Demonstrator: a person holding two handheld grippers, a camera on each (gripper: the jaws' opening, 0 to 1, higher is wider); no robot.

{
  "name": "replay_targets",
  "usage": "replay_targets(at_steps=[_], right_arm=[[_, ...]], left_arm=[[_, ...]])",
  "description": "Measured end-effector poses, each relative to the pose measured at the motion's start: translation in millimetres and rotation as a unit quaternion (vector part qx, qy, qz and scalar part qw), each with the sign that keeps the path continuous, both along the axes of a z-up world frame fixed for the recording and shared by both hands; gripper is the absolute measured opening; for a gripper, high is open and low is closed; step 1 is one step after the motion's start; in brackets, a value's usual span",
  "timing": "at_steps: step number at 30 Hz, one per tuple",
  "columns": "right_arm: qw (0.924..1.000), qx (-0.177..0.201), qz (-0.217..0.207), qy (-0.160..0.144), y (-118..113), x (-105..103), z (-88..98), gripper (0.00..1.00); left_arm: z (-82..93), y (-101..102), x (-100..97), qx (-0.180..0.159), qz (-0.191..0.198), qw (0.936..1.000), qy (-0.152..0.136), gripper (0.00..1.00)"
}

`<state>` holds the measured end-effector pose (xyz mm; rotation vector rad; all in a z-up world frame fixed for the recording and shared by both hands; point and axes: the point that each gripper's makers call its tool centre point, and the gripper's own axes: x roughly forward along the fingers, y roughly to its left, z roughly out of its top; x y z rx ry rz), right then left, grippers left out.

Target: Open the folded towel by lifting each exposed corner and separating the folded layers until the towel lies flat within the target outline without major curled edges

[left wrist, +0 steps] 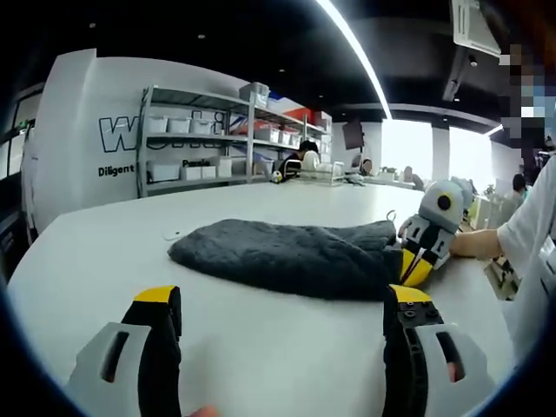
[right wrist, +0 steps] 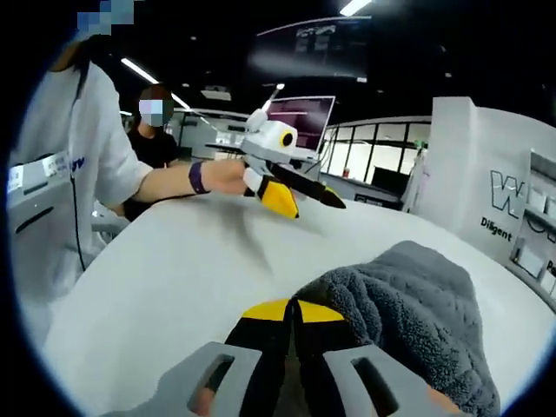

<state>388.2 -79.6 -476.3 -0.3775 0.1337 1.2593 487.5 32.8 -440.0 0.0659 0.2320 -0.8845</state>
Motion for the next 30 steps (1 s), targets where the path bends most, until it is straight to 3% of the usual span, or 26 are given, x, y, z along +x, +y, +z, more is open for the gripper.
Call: replay_targets(at_steps=[7,11,18,23,30], right_arm=[[0.9996,-0.012,0.025,0.011,-12.2,-7.0,0.3,0.09],[0.9974,0.057,0.025,0.035,-25.8,-4.8,28.0,0.09],[0.9923,0.109,-0.057,0.012,-80.8,31.4,60.7,0.15],[0.9882,0.12,-0.094,0.011,-111.3,46.7,61.3,0.24],[0.9837,0.129,-0.118,0.04,-132.5,58.6,52.0,0.5]], left_arm=[[-0.1,-1.4,-0.7,0.002,-0.004,1.0,0.001,0.96],[2.8,0.3,-0.3,-0.002,-0.001,1.0,-0.001,0.96],[5.1,-1.0,-1.7,-0.006,-0.004,1.0,-0.003,0.96],[5.0,-3.2,-2.9,-0.005,-0.007,0.9999,-0.004,0.96],[6.6,-2.1,-1.7,-0.009,-0.007,0.9999,-0.006,0.96]])
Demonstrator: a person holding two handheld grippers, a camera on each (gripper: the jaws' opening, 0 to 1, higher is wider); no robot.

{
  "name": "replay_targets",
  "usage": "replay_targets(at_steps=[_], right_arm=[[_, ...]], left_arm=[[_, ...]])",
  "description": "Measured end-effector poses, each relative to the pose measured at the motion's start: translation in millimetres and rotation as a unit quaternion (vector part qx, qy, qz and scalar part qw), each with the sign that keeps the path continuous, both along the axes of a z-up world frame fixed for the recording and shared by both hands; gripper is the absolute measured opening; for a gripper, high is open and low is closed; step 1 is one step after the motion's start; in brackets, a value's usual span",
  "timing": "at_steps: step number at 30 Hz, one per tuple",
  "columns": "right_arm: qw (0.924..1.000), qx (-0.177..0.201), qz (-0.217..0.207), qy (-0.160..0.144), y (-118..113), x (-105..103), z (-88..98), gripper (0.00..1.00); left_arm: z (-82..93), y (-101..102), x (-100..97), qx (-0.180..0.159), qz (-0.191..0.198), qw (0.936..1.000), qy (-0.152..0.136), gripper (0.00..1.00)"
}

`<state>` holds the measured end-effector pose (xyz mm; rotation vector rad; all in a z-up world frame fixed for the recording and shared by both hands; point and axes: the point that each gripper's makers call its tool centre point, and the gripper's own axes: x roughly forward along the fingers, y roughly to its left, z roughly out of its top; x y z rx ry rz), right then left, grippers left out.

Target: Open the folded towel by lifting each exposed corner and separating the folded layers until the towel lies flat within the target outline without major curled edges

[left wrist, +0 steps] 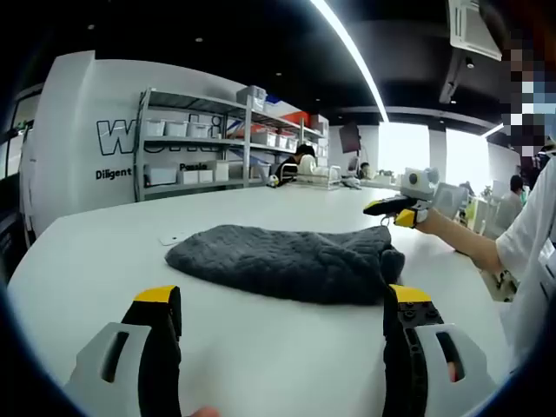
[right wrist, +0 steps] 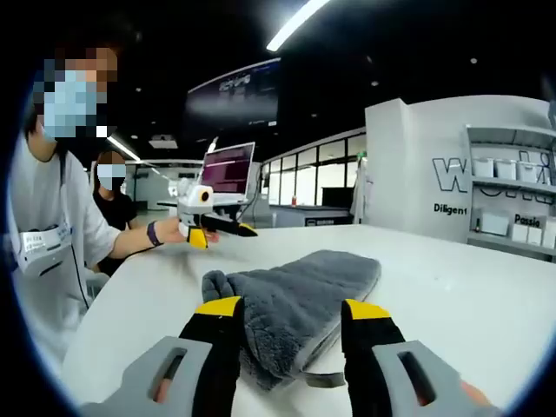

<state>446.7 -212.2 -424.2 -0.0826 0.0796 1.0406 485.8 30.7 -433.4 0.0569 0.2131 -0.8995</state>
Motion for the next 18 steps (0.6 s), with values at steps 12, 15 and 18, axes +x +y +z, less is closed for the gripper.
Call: replay_targets(at_steps=[12,15,18], right_arm=[[0.9988,-0.006,-0.027,0.042,-15.3,11.7,-19.9,0.94],[0.9985,-0.012,-0.031,0.044,-15.7,12.2,-23.0,0.99],[0.9984,-0.015,-0.028,0.047,-14.9,11.2,-24.9,0.99]], left_arm=[[1.6,0.7,-0.3,-0.007,0.001,1.0,-0.001,0.96],[1.3,-0.5,-1.7,-0.006,0.0,1.0,-0.003,0.96],[0.6,-1.2,-2.7,-0.004,0.0,1.0,-0.003,0.96]])
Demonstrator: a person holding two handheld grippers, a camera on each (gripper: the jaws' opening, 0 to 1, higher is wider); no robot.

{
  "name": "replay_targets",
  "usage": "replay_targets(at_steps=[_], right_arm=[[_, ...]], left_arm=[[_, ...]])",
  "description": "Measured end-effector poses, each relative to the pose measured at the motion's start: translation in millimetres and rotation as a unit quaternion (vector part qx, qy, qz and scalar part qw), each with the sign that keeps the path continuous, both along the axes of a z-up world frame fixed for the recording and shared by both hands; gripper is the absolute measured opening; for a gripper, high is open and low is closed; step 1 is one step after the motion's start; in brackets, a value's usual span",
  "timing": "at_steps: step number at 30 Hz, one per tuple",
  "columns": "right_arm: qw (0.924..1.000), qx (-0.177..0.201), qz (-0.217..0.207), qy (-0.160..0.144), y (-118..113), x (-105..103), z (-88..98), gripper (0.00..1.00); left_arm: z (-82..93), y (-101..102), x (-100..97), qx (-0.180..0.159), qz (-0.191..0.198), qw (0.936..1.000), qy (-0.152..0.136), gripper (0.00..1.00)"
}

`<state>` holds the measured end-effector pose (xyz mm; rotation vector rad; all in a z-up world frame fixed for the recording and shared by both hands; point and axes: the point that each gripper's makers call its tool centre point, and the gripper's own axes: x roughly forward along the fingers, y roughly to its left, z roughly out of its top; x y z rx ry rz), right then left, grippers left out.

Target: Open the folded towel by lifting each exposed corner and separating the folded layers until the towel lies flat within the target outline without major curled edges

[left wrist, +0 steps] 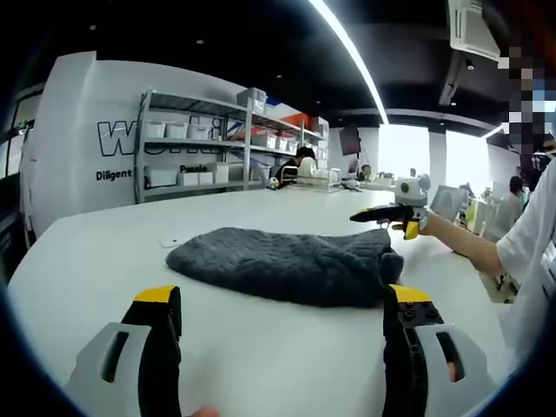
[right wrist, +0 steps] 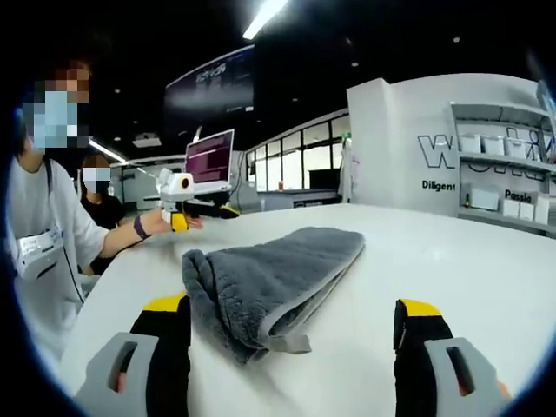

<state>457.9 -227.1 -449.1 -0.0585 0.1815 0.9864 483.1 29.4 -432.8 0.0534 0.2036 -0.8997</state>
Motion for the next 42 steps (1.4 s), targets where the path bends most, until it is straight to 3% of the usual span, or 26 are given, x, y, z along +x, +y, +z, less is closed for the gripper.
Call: replay_targets(at_steps=[5,15,18,21,27,32,35,42], right_arm=[[0.9999,-0.004,-0.001,0.009,-0.8,1.4,-3.5,0.99],[0.9998,-0.004,0.017,-0.005,4.1,-6.0,6.5,0.99],[0.9997,-0.002,0.023,-0.006,4.3,-9.1,10.1,0.99],[0.9994,0.0,0.031,-0.014,4.8,-13.5,15.6,0.99],[0.9986,0.007,0.05,-0.017,7.1,-23.9,23.0,0.99],[0.9975,0.007,0.068,-0.019,10.1,-32.4,26.0,0.99],[0.9966,0.01,0.08,-0.017,12.3,-36.4,27.5,0.99],[0.996,0.006,0.086,-0.025,14.5,-38.4,30.5,0.99]], left_arm=[[2.4,-1.9,-0.9,-0.002,-0.003,1.0,-0.002,0.96],[8.6,-22.7,-7.7,-0.006,-0.01,0.9998,-0.015,0.93],[11.9,-36.7,-9.9,-0.003,-0.014,0.9998,-0.012,0.93],[23.5,-56.1,-17.6,0.006,-0.021,0.9993,-0.03,0.92],[49.7,-110.9,-34.8,-0.008,-0.032,0.9978,-0.057,0.91],[44.8,-153.3,-41.4,0.03,-0.043,0.9961,-0.07,0.85],[45.9,-175.0,-45.6,0.034,-0.048,0.9958,-0.07,0.82],[26.0,-207.4,-43.4,0.146,-0.037,0.9818,-0.116,0.76]])
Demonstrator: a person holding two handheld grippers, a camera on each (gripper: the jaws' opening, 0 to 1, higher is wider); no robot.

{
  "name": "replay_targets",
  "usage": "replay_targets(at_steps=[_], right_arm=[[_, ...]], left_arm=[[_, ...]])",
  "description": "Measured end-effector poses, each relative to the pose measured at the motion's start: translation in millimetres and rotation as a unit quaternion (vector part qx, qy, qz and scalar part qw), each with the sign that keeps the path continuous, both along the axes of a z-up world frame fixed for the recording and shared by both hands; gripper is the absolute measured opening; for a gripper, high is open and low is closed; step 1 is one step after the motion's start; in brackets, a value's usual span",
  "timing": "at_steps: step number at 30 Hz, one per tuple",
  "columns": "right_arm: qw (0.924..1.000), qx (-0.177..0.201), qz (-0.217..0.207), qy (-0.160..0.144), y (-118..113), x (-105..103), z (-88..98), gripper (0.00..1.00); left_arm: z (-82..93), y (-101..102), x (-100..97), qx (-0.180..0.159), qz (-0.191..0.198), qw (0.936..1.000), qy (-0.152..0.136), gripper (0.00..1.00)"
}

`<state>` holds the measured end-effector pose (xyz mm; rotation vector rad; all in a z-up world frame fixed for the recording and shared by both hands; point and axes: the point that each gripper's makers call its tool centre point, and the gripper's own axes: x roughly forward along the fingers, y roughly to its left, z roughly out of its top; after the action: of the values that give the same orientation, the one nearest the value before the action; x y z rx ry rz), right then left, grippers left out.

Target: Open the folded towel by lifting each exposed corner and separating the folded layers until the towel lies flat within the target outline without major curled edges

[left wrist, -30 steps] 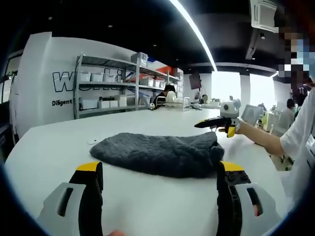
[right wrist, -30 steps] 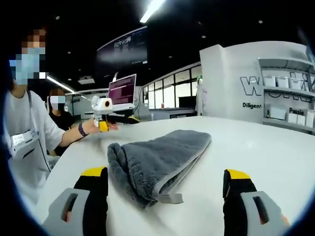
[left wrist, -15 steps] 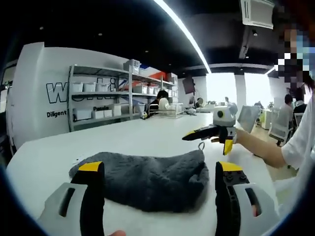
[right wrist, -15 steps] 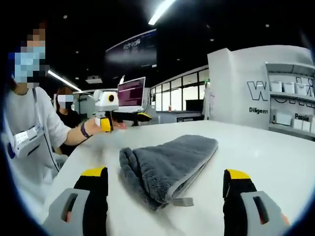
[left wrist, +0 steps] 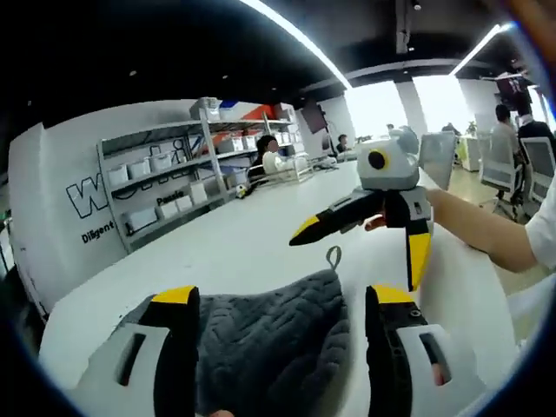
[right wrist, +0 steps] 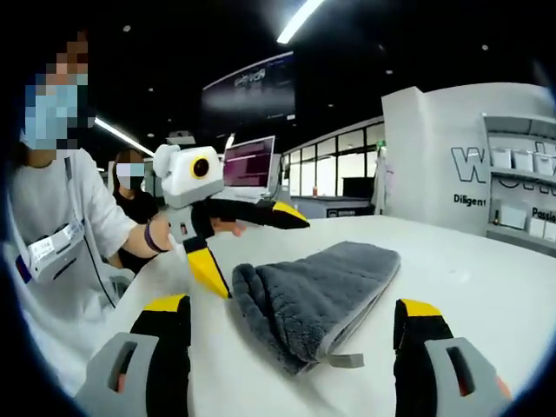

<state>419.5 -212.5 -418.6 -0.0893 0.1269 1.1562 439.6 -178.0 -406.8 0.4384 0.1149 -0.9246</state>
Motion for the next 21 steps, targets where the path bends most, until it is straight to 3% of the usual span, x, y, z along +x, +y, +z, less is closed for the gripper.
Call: replay_targets(at_steps=[4,9,14,21], right_arm=[[1.0,-0.002,-0.003,-0.002,-0.5,1.5,0.4,0.99],[1.0,-0.003,0.009,0.003,2.3,-4.1,-0.8,0.99],[0.9998,-0.016,0.005,0.012,-0.2,-3.8,-8.0,0.99],[0.9995,-0.027,0.01,0.014,0.7,-5.5,-10.8,0.99]], left_arm=[[-7.9,-23.8,-5.8,0.032,-0.013,0.9993,-0.012,0.65],[-16.9,-39.1,-2.4,0.067,-0.017,0.9972,-0.026,0.5],[-27.5,-47.9,-3.9,0.077,-0.034,0.9965,0.001,0.4],[-43.5,-57.7,-9.5,0.099,-0.05,0.9937,0.015,0.3]])
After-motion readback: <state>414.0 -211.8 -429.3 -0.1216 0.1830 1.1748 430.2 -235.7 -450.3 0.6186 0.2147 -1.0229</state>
